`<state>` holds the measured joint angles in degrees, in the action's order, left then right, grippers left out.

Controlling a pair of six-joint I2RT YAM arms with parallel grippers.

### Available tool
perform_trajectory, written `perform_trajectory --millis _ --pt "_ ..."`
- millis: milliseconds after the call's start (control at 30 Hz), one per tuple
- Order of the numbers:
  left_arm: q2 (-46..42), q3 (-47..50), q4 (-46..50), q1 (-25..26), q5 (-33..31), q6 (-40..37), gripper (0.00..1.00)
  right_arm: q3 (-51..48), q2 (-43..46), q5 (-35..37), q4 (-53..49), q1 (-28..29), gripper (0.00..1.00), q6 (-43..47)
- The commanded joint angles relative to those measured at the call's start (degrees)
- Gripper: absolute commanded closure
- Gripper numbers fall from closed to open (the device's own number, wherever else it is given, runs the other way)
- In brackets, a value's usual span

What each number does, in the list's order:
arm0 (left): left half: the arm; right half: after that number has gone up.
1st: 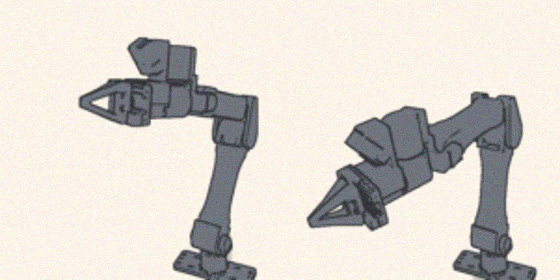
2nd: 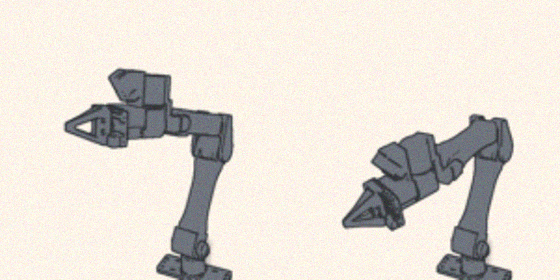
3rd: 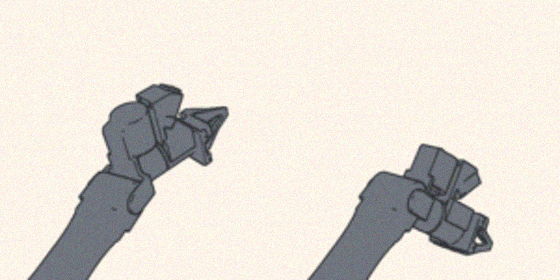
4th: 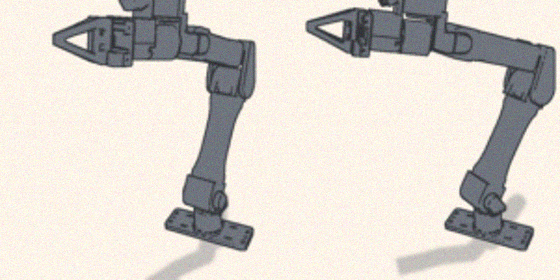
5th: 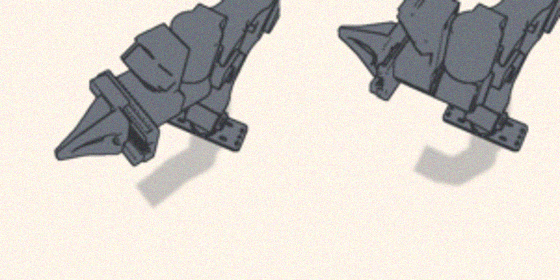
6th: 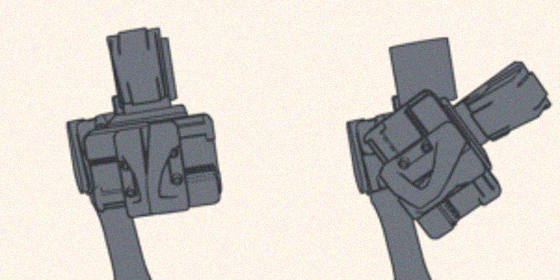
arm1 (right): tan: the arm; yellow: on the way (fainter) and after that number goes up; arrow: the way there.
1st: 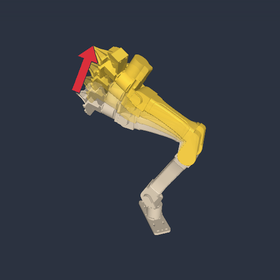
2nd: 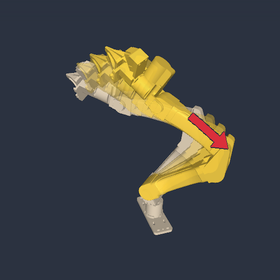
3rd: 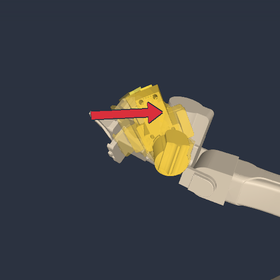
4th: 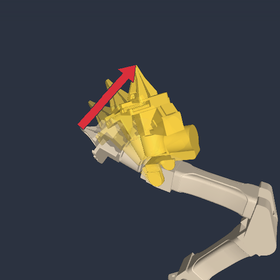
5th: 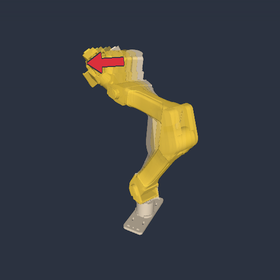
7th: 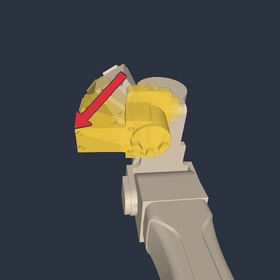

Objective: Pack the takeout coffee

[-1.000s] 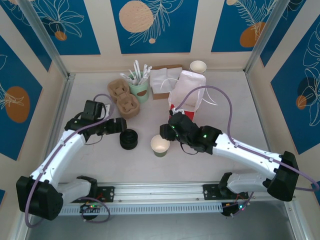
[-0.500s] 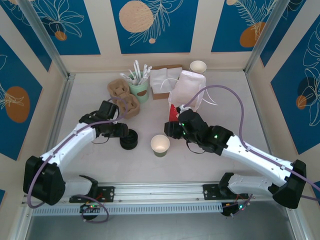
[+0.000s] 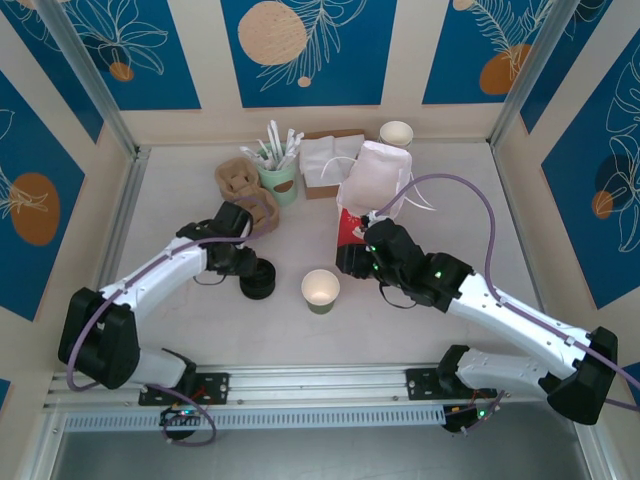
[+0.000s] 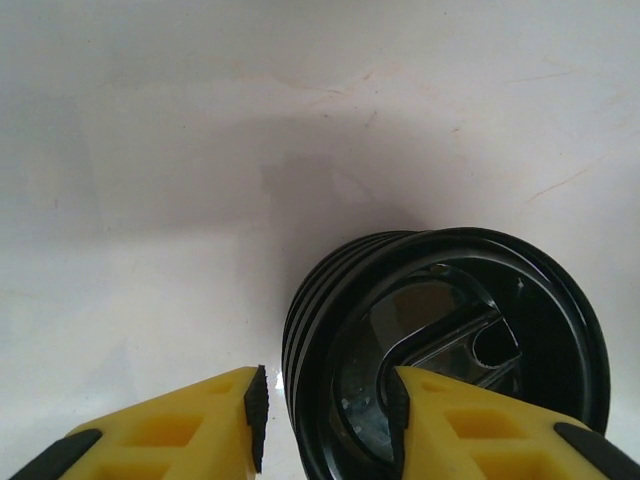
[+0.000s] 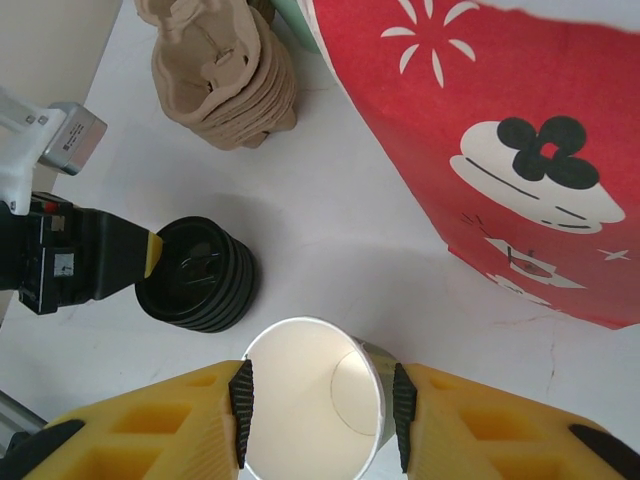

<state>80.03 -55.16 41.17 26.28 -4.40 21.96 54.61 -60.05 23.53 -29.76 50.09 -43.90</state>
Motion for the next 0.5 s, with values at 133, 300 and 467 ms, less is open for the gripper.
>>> perform_trajectory --millis 133,300,467 --pt "1.77 -1.71 0.51 1.38 -2.94 -0.60 0.66 -0.63 1.32 -0.88 -0.75 -0.68 0.57 -0.17" --pt "2.49 -1.87 0.56 1.84 -3.60 -0.69 0.71 -0.73 1.44 -0.78 -0.94 -1.04 0.57 -0.13" --pt "3.10 -2.23 0.84 2.25 -4.21 -0.69 0.76 -0.91 1.85 -0.78 -1.29 -1.31 0.56 -0.11"
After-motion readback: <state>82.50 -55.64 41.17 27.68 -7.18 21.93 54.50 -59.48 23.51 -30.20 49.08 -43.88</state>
